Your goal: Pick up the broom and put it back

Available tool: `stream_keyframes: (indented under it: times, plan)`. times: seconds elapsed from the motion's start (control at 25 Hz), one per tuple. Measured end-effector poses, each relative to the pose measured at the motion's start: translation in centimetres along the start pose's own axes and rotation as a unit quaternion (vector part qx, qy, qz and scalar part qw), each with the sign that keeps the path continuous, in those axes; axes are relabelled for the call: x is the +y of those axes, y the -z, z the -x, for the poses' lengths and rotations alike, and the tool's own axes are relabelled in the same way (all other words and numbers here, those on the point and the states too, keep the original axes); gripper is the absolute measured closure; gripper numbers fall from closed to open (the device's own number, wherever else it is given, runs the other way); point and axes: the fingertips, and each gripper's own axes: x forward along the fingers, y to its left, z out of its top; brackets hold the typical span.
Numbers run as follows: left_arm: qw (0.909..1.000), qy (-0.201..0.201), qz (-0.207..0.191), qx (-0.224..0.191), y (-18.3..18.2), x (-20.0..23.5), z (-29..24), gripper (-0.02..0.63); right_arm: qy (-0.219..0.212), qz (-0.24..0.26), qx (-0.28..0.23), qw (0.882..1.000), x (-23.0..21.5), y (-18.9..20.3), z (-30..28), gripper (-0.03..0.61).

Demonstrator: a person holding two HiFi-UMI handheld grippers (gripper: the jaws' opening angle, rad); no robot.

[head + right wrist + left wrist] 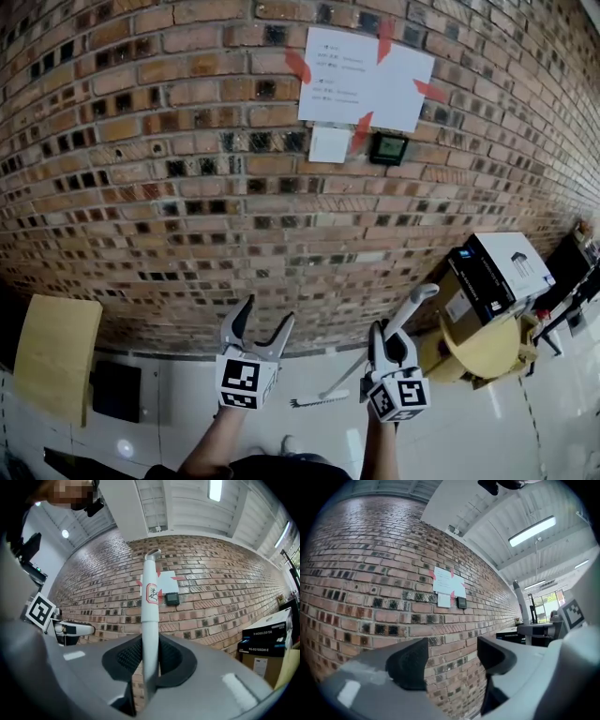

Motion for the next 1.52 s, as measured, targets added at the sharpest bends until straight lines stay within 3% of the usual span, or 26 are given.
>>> stream_keyframes:
  times: [0.44,0.84,1.2,1.52]
  plan:
    - [0.9943,0.098,0.004,0.041,3.8,-5.5,-4.6,0.285,0.029,0.018,0.06,0.998,-5.7,4.4,2.4,0.509]
    - [0.9828,0.16,0.006,0.092,9.8,-8.1,-8.1,0.285,-0.01,0.034,0.164,0.986,-7.0,13.4,3.3,0.512]
    - [0.9741,0.175,0.014,0.143,15.9,-7.8,-10.2,0.285,-0.039,0.04,0.258,0.964,-8.0,23.4,2.9,0.515]
    - [0.9713,0.155,0.022,0.179,20.1,-5.2,-10.6,0.285,-0.066,0.042,0.316,0.946,-8.5,31.2,-0.3,0.516]
